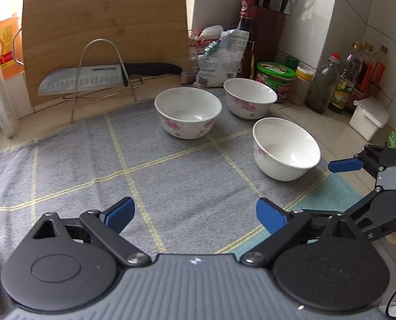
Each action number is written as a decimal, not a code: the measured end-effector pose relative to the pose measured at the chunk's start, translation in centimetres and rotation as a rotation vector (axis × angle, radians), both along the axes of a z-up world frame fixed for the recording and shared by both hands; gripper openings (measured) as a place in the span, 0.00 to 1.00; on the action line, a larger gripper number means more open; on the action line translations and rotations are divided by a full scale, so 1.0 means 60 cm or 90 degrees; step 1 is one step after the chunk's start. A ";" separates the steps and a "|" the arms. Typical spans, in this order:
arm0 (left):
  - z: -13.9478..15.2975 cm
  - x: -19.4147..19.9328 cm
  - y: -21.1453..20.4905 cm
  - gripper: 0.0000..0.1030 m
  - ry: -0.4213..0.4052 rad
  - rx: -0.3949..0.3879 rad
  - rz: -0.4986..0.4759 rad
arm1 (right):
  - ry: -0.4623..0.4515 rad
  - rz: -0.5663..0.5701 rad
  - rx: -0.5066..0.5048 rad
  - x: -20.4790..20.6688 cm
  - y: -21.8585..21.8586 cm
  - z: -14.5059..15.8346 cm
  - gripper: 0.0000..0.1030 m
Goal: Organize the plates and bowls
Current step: 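Move both tools away from the stack toward the pink-flowered bowls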
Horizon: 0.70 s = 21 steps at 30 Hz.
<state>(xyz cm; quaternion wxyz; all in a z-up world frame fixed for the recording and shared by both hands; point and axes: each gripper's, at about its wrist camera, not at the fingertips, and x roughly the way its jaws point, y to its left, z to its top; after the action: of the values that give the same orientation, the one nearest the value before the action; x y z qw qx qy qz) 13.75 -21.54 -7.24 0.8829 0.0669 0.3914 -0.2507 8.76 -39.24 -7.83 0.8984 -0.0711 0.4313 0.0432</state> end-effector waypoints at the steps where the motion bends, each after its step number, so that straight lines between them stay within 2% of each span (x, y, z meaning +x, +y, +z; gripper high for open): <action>1: -0.003 0.001 -0.013 0.95 0.003 0.003 -0.003 | 0.002 0.006 0.004 0.002 -0.015 -0.005 1.00; 6: -0.015 0.009 -0.068 0.95 0.006 0.025 -0.029 | 0.001 0.019 0.019 0.012 -0.063 -0.017 1.00; 11: -0.026 0.021 -0.106 0.95 0.008 0.067 -0.066 | 0.017 0.020 0.044 0.028 -0.095 -0.033 1.00; 17: -0.032 0.035 -0.134 0.95 -0.001 0.106 -0.131 | 0.021 0.025 0.045 0.043 -0.101 -0.044 1.00; 21: -0.038 0.047 -0.141 0.95 -0.010 0.116 -0.189 | 0.029 0.019 0.031 0.052 -0.095 -0.049 1.00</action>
<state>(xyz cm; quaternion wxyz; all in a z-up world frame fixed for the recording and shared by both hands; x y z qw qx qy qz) 16.54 -30.00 -9.52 0.8294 0.2055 0.3918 -0.3410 11.90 -44.95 -10.76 0.8889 -0.0551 0.4495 0.0689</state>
